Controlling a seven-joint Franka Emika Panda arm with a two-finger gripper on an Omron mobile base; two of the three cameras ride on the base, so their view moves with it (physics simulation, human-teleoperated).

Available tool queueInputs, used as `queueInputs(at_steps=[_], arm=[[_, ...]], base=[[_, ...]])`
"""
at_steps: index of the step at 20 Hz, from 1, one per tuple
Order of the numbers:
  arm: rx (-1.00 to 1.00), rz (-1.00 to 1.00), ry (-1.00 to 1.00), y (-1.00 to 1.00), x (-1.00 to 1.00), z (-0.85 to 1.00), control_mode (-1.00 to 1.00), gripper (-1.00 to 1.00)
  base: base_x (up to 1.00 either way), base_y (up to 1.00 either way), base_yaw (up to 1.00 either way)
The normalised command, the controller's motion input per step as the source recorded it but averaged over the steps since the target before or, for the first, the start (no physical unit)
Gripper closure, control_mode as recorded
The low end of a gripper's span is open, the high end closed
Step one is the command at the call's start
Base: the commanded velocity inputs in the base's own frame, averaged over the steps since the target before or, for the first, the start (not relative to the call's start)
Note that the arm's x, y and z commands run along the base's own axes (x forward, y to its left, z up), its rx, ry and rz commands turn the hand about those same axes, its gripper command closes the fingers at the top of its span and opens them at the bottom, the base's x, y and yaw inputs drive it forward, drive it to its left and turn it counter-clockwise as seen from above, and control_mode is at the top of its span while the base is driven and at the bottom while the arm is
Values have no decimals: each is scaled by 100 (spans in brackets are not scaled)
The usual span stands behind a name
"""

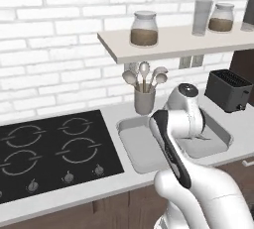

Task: Place one corn and one fish in each tupperware on the nearby counter, to pack two identical lunches.

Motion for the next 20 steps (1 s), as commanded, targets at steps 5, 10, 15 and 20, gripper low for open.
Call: queueInputs(at_steps=[5,10,15,20], arm=[[10,-6,0,54,95,-97,-100,100],[0,-7,-2,35,62,-34,-100,-100],[0,-5,0,1,15,1,-100,-100],[1,-8,9,-7,-11,34,-100,-100]], base=[[0,0,0],[0,0,0],[0,0,0],[0,0,0]])
